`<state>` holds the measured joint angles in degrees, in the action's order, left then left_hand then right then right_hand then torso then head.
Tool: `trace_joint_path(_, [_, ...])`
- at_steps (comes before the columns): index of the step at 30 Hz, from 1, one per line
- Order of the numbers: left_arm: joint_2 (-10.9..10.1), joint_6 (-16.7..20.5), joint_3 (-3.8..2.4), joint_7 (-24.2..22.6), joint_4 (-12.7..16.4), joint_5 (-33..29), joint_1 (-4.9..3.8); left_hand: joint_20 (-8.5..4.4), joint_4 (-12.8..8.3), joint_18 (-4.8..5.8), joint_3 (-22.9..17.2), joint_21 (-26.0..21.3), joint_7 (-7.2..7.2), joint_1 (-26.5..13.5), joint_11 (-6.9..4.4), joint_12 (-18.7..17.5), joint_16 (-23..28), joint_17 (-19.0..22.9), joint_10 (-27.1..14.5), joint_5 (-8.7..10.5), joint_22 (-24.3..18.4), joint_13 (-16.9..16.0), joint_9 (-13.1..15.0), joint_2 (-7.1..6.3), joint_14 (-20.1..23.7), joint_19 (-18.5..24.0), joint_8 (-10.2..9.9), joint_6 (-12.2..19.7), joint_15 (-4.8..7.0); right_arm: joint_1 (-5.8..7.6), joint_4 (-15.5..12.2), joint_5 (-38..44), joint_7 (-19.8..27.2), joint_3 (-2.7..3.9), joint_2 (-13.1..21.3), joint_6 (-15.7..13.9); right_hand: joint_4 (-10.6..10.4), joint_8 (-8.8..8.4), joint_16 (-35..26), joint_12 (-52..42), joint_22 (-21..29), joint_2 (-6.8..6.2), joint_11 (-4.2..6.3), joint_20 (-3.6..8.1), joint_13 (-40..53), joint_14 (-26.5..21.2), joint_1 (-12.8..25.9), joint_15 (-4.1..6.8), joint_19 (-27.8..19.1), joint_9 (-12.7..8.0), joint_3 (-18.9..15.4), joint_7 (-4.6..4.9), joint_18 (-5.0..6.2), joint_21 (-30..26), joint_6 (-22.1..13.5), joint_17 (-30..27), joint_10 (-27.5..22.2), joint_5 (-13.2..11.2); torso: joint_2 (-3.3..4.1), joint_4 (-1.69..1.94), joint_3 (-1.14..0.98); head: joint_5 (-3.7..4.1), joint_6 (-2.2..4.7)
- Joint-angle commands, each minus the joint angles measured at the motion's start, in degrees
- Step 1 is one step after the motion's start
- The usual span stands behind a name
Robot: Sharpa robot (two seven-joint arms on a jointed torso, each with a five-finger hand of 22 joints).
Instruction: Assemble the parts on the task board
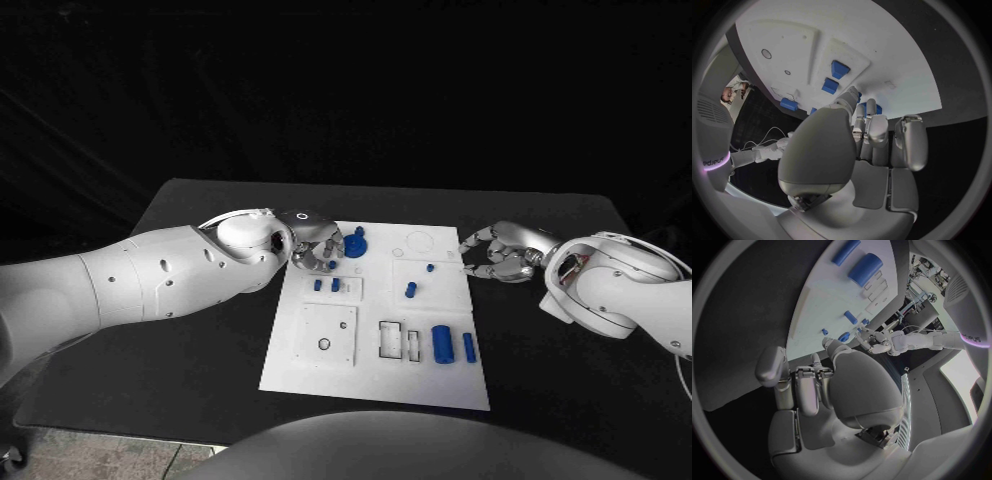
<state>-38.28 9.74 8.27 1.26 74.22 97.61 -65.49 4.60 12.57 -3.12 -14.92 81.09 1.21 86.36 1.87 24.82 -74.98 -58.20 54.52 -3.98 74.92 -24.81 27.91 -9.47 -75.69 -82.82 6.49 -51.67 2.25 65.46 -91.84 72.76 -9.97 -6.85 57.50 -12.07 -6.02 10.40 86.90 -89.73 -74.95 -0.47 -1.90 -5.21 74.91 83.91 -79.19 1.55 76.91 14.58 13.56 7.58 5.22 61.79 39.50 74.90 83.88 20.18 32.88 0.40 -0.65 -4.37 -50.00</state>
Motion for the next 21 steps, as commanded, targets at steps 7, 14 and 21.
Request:
trace_joint_path(7, [-2.5, 8.3, -0.20, -2.6, 1.3, 0.4, -0.08, -0.21, 0.4, 0.71, 0.4, 0.0, -0.13, 1.6, -0.63, 3.4, -0.4, 0.0, 0.1, -0.16, 11.9, -2.1, 0.3, 0.10, -0.1, 0.1, 1.1, 0.1, 0.08, 1.15, -0.9, 2.5, -0.1, 0.01, -0.1, -0.2, 0.9, 0.33, -2.4, 8.9, -6.6, -1.11, -0.37, 0.14, 9.0, 3.2, -0.6, -0.37, -0.8, -0.3, 2.2, 0.09, 1.03, -1.7, 1.3, 11.9, -4.1, 0.2, -0.07, 0.02, 0.11, 0.28, 0.00])
trace_joint_path(14, [-6.3, 9.2, -0.89, -6.3, 3.6, -6.5, -1.13, -0.18, 3.9, 0.53, 4.3, -1.0, -0.51, -2.9, -0.03, 6.6, 0.4, 1.7, -4.4, 1.25, 11.6, -5.3, 0.2, -2.67, 1.1, 0.9, 1.5, 0.2, -0.20, 3.59, -1.8, 7.7, -0.9, 0.03, -1.5, 1.9, 3.4, 2.73, -13.2, 46.1, -5.9, -4.72, -0.73, 0.34, -16.0, -1.4, -2.0, -0.32, -1.9, 0.9, 8.1, 0.00, 1.51, -5.0, 5.6, 4.6, -35.9, 5.1, -0.10, 0.17, 0.12, 0.77, 0.00])
trace_joint_path(21, [-10.2, 12.4, -1.22, -15.2, 5.5, -27.1, -2.80, 0.94, 3.9, -1.28, 18.9, -9.5, 0.83, -8.3, 1.55, 11.8, 8.3, 14.6, -11.1, 0.93, 8.9, -10.6, 0.1, 0.23, 12.3, 8.4, 2.1, -0.3, -1.77, 4.09, -1.3, 17.0, -1.2, 0.04, -4.5, 3.9, 4.7, 5.40, -20.9, 55.6, -4.3, -6.39, -2.54, 0.14, -22.9, -6.0, -0.7, -0.66, -6.0, 3.7, 8.6, -0.59, 2.58, -12.1, 6.6, -1.2, -45.0, 4.8, -0.08, 0.31, 0.21, 0.91, 0.00])
